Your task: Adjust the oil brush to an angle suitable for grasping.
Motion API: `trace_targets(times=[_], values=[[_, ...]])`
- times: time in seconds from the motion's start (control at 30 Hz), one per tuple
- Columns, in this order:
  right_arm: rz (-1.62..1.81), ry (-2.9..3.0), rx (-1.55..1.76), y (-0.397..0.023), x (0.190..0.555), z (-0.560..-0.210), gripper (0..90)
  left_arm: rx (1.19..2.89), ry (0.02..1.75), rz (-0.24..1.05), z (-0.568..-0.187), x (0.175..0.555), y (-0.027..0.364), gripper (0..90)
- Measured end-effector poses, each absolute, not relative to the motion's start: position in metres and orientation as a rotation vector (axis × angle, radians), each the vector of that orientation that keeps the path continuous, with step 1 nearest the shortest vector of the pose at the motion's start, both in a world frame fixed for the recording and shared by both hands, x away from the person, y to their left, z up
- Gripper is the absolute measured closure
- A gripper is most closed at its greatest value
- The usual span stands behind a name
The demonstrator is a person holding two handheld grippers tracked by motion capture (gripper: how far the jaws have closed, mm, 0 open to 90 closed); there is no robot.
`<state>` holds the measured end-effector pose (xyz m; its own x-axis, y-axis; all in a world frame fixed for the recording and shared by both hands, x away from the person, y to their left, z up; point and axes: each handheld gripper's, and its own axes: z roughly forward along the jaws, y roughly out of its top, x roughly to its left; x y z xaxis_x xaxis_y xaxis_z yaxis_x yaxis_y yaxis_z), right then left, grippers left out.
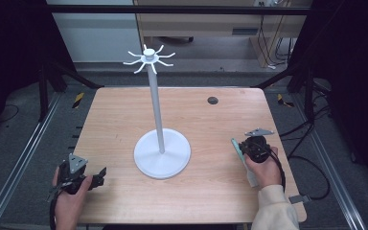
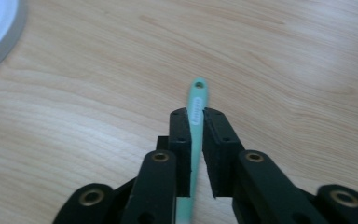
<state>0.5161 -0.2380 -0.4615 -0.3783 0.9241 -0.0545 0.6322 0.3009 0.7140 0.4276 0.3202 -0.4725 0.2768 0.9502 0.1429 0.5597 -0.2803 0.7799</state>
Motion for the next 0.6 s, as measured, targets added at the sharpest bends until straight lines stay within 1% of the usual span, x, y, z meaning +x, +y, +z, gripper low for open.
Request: trace_targets(times=[0.17,0.37,0.6], values=[[0.877,2.181,1.321,-0.228,0.516,-0.462,90.0,1.940,1.351,0.831,-0.472,0.428,0.319,4.1],[0.851,2.242,1.296,-0.218,0.520,-0.468,90.0,1.939,1.351,0.835,-0.472,0.428,0.321,4.3],[0.803,2.252,1.305,-0.217,0.523,-0.474,90.0,1.944,1.347,0.833,-0.472,0.428,0.319,4.3]])
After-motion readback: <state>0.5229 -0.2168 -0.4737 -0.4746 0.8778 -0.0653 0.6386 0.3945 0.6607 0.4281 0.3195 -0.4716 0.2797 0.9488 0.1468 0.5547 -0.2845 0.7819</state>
